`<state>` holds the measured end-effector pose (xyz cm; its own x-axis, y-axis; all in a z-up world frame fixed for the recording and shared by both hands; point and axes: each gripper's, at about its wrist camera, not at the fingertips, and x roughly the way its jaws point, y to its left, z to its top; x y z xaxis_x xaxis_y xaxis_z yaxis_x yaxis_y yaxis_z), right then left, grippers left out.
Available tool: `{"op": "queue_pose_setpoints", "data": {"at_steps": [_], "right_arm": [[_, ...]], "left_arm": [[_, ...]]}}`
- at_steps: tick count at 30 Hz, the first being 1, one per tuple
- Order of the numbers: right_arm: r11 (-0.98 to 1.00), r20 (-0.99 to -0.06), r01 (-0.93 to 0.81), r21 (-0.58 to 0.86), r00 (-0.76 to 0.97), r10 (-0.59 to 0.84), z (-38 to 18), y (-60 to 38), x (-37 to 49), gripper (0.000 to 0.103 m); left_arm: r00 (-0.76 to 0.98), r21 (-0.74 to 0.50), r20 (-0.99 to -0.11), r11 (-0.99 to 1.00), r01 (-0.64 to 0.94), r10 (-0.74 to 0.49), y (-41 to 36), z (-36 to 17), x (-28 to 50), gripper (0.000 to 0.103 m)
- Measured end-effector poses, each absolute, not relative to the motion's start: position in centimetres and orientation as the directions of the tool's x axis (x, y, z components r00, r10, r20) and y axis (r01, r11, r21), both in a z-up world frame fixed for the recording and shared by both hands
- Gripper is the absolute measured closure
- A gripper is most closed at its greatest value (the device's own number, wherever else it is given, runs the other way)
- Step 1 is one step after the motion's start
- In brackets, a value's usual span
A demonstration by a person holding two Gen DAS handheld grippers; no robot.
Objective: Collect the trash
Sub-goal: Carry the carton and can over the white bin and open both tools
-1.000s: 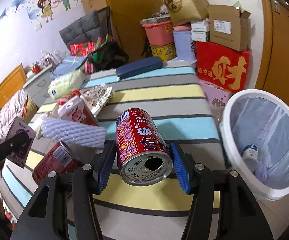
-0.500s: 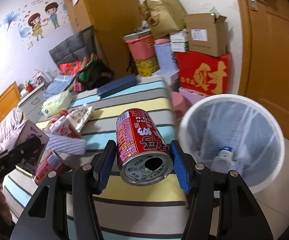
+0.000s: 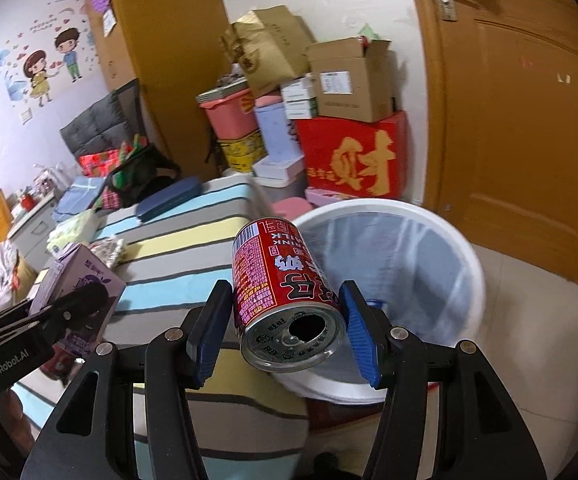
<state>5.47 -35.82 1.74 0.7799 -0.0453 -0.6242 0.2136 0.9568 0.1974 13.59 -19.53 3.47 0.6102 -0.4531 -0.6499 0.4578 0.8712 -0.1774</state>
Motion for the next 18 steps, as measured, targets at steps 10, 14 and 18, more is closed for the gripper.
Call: {"op": "queue_pose_setpoints", "data": {"at_steps": [10,14,18], "right_arm": [[0.938,-0.663,0.294,0.183,0.741,-0.102,0.5,-39.7,5.2,0.046],[0.937,-0.680,0.305,0.167,0.724,-0.115,0.0,-40.5,5.3,0.046],[0.936,-0.700,0.318,0.152,0.703,-0.125,-0.8,-41.2,5.8,0.046]], "left_arm": [[0.526,-0.184,-0.688,0.821,0.540,-0.500,-26.6,1.6,14.8,0.064],[0.508,-0.174,-0.701,0.810,0.560,-0.501,-28.5,0.9,15.1,0.064],[0.480,-0.180,-0.714,0.795,0.579,-0.511,-30.3,0.2,15.6,0.064]]}}
